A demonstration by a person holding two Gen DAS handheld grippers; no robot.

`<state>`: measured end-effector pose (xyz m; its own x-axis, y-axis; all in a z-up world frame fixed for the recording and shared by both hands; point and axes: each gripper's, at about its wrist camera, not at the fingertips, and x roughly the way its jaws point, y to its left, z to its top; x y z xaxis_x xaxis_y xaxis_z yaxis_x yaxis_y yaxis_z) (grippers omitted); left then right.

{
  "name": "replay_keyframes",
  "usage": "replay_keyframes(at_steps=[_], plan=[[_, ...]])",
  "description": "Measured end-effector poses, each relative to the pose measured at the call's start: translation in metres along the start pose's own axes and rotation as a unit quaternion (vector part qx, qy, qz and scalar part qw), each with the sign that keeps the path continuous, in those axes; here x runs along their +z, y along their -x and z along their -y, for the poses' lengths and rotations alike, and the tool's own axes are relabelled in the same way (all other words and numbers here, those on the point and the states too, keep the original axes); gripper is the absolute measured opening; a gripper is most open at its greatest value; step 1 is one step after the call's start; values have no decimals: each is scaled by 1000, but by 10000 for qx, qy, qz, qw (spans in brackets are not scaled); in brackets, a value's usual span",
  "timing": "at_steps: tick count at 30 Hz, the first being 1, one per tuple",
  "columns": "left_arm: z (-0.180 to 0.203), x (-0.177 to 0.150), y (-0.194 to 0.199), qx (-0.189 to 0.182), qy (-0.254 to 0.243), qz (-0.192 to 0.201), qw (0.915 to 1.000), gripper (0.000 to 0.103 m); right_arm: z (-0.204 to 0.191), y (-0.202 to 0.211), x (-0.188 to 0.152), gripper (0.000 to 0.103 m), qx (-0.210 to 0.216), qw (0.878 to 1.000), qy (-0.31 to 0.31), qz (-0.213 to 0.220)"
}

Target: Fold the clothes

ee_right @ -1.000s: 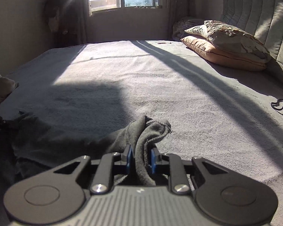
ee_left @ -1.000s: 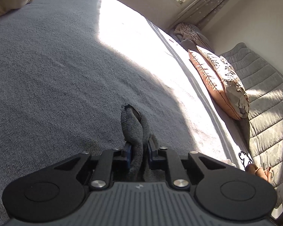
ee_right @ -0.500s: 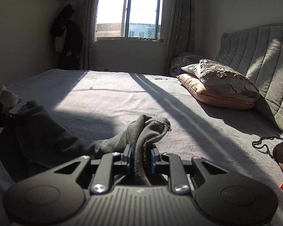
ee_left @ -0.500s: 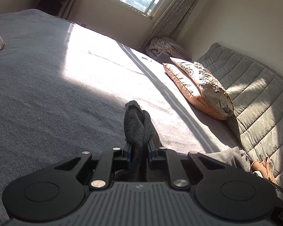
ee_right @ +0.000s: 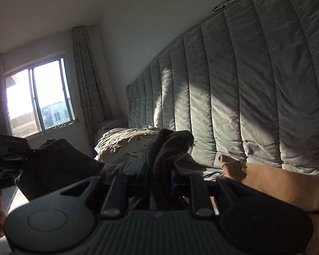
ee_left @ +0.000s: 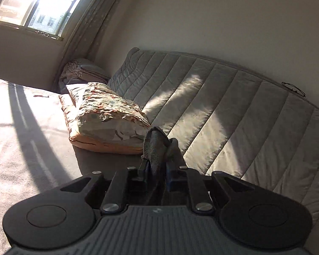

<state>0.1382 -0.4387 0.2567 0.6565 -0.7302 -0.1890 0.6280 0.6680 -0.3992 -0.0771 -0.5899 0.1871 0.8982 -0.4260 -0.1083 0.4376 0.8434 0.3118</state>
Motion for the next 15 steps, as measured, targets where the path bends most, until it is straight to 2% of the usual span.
replay_keyframes(at_steps=[2,4,5,7,8,10,11,15], plan=[[38,-13,-52,-241,-36,-212,9995,16,51,9,17,20,-513,9970,-519,239],[75,-29,-105,-420,-71,-458,9980,24,94,16,25,20,-1065,9885,-1040,277],[85,-48,-133,-298,-89,-697,9971,33,117,12,23,21,-1417,9809,-1329,117],[96,-81,-172,-24,-64,-1055,9944,42,153,4,8,26,-2014,9630,-1721,-485],[94,-93,-180,29,33,-1155,9933,42,171,0,0,27,-2297,9511,-1914,-770],[79,-112,-183,-26,442,-1209,9917,43,198,6,-10,27,-2558,9325,-2383,-902],[71,-119,-183,-34,588,-1229,9907,45,204,13,-7,27,-2612,9305,-2434,-814],[45,-125,-151,202,369,-1229,9915,52,219,39,3,31,-2883,9221,-2554,-377]])
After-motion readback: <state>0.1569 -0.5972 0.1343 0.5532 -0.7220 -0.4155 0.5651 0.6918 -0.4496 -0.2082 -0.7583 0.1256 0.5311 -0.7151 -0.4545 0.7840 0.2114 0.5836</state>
